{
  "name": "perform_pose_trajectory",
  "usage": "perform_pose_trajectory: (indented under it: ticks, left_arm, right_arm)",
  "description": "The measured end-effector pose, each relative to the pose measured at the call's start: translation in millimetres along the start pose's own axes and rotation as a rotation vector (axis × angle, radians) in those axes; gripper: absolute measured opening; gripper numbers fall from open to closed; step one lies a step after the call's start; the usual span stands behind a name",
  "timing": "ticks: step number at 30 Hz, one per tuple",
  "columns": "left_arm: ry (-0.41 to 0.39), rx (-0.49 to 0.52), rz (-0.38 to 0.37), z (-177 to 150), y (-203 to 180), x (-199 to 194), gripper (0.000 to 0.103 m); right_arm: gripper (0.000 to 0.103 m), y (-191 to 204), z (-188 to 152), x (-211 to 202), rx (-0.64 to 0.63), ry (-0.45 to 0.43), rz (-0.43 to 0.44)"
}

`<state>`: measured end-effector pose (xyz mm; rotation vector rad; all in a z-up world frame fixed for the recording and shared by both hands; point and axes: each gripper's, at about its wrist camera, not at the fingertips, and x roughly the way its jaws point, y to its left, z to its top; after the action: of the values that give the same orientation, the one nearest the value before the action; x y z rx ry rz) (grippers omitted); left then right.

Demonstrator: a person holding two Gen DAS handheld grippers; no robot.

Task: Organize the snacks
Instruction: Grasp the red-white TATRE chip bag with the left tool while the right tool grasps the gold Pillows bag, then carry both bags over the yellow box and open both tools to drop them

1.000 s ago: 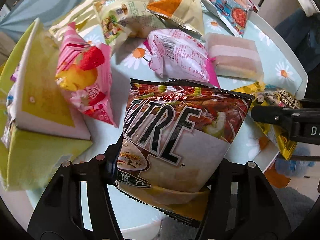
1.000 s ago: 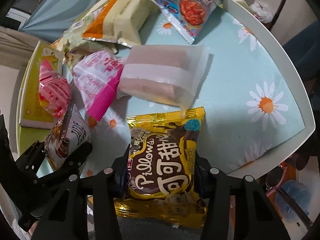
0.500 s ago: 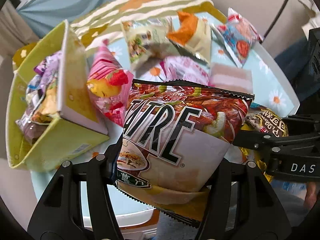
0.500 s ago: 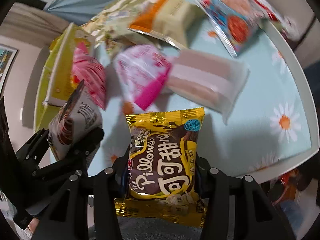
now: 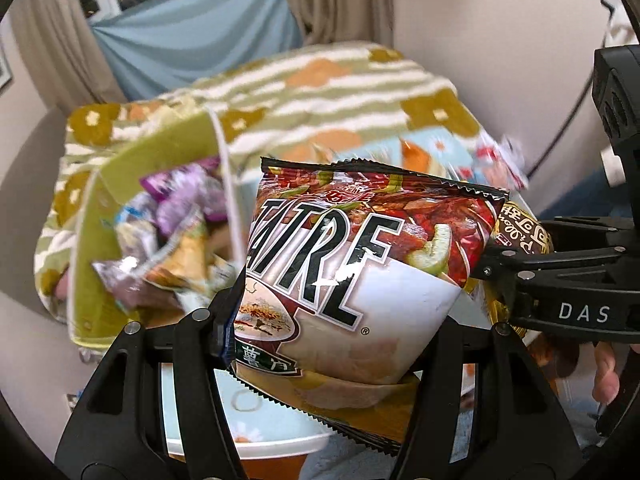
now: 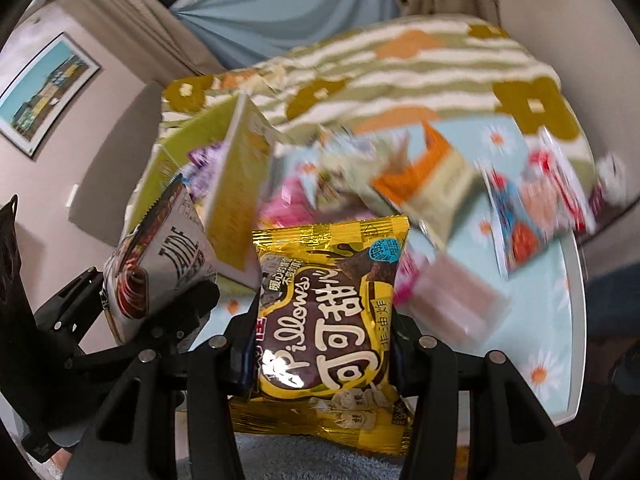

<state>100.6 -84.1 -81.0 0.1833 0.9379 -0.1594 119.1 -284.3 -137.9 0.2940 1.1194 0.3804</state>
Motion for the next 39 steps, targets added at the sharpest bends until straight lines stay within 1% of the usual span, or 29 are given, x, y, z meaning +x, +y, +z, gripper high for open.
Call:
perform_pose_trajectory:
  ticks: [3, 5, 9, 12, 14, 17, 21, 22, 23, 24, 25, 26, 27, 28, 31, 35, 39]
  left_arm:
    - [-0.035, -0.037, 0.029, 7, 20, -11, 0.058]
    - [-0.056, -0.073, 0.059, 11, 43, -16, 0.058]
    - [-0.067, -0.136, 0.106, 16, 88, -16, 0.058]
    - [-0.052, -0.182, 0.136, 19, 130, -6, 0.058]
    - [-0.033, -0.199, 0.150, 19, 152, 2, 0.058]
    - [-0.007, -0.232, 0.171, 14, 189, 21, 0.058]
    - [0.020, -0.270, 0.154, 3, 223, 46, 0.058]
    - [0.027, -0.274, 0.150, 0, 229, 53, 0.061]
    - [0.035, -0.270, 0.136, -3, 233, 58, 0.072]
    - [0.034, -0.263, 0.124, -5, 235, 60, 0.095]
    - [0.027, -0.258, 0.123, -6, 235, 61, 0.103]
    - [0.007, -0.253, 0.118, -9, 234, 58, 0.103]
    - [-0.011, -0.250, 0.096, -12, 236, 55, 0.103]
    - [-0.014, -0.252, 0.062, -14, 239, 53, 0.103]
    - [-0.018, -0.273, 0.024, -20, 245, 50, 0.103]
    - [-0.018, -0.300, 0.027, -24, 251, 45, 0.103]
    - [-0.026, -0.320, 0.029, -24, 257, 42, 0.103]
  right_arm:
    - [0.046, 18, 13, -4, -0.051, -0.033, 0.020]
    - [0.046, 36, 31, 5, -0.079, -0.051, 0.030]
    - [0.046, 70, 50, 6, -0.152, -0.086, 0.058]
    - [0.046, 97, 64, 18, -0.193, -0.098, 0.078]
    - [0.046, 116, 75, 31, -0.213, -0.098, 0.089]
    - [0.046, 135, 87, 51, -0.223, -0.093, 0.095]
    - [0.046, 157, 96, 79, -0.207, -0.072, 0.096]
    - [0.046, 160, 97, 84, -0.201, -0.068, 0.094]
    - [0.046, 164, 97, 89, -0.193, -0.062, 0.090]
    - [0.046, 168, 96, 95, -0.185, -0.055, 0.084]
    - [0.046, 170, 96, 99, -0.180, -0.051, 0.078]
    - [0.046, 172, 95, 103, -0.174, -0.046, 0.069]
    - [0.046, 173, 93, 106, -0.169, -0.042, 0.060]
    - [0.046, 174, 91, 109, -0.166, -0.038, 0.055]
    - [0.046, 177, 86, 116, -0.164, -0.033, 0.030]
    - [0.046, 178, 83, 122, -0.158, -0.022, 0.014]
    - [0.046, 185, 91, 125, -0.172, -0.025, 0.016]
